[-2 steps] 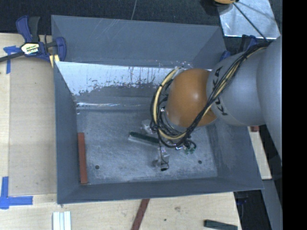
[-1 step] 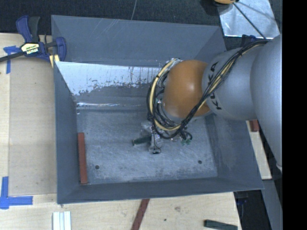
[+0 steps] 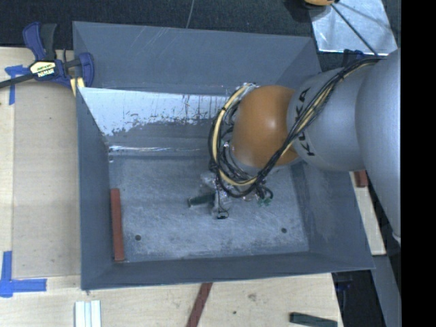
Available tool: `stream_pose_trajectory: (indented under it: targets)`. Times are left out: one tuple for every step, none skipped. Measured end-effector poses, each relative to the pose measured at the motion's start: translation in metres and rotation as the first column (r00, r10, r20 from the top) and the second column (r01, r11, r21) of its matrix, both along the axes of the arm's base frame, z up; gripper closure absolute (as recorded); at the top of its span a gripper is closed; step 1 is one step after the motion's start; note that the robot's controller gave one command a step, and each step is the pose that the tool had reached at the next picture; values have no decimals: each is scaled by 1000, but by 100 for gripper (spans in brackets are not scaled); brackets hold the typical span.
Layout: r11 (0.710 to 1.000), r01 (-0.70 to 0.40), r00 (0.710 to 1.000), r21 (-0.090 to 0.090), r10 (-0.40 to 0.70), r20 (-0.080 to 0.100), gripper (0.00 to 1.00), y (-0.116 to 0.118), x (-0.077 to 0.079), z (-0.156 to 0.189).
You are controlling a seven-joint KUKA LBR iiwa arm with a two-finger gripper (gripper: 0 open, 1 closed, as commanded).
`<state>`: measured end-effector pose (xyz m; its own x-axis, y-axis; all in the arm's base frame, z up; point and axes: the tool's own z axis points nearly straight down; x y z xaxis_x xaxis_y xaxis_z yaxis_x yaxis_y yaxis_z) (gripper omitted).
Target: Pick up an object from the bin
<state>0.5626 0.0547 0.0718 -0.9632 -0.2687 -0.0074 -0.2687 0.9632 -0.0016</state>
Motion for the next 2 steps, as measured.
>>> stream_pose_trajectory:
  targets:
    - [1000,0,1000,0,0,-2,100,0,-1,3]
    - [1000,0,1000,-1,0,-14,100,0,-3,21]
